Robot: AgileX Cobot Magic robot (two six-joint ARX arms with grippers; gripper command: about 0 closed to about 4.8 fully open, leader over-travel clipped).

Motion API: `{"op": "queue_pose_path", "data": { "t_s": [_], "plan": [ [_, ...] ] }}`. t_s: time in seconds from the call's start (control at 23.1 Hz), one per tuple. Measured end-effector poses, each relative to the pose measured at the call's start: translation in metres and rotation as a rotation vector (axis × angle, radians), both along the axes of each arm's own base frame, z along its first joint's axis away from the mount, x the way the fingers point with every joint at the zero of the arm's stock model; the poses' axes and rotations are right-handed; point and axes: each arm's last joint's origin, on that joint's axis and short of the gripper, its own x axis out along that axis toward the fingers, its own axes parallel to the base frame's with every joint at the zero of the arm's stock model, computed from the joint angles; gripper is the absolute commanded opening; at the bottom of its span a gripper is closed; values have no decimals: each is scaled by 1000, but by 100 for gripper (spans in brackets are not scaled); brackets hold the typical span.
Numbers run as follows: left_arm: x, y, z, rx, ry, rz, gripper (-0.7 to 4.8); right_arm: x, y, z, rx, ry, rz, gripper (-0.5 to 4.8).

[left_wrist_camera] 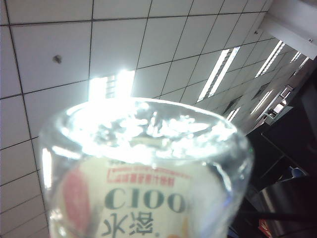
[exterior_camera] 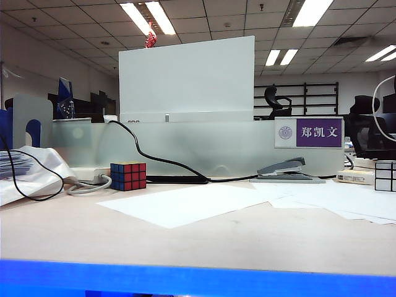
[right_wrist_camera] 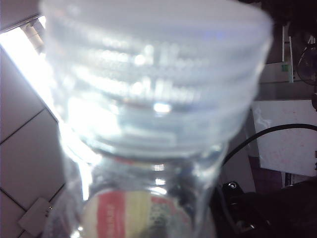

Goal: Flip the plastic bottle upside down.

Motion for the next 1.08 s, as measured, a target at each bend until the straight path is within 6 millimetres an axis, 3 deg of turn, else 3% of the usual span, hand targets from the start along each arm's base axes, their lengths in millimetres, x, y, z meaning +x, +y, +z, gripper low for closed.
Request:
{"op": "queue_pose_path", "data": {
  "t_s": [0.13, 0.22, 0.69, 1.04, 1.08],
  "plan": [
    [0, 0, 0, -11, 8, 4, -6, 2, -1, 0, 0, -3, -4, 426],
    [1, 0, 0, -26, 18, 8, -6, 5, -3, 1, 15, -15, -17, 479],
    [3, 3, 2, -110, 62, 63, -6, 46, -24, 2, 20, -191, -108, 479],
    [5, 2, 2, -102, 99, 66, -6, 115, -73, 2, -24, -504, -420, 479],
    [6, 2, 3, -98, 114, 67, -6, 122, -79, 1, -34, -555, -445, 448]
  ]
}}
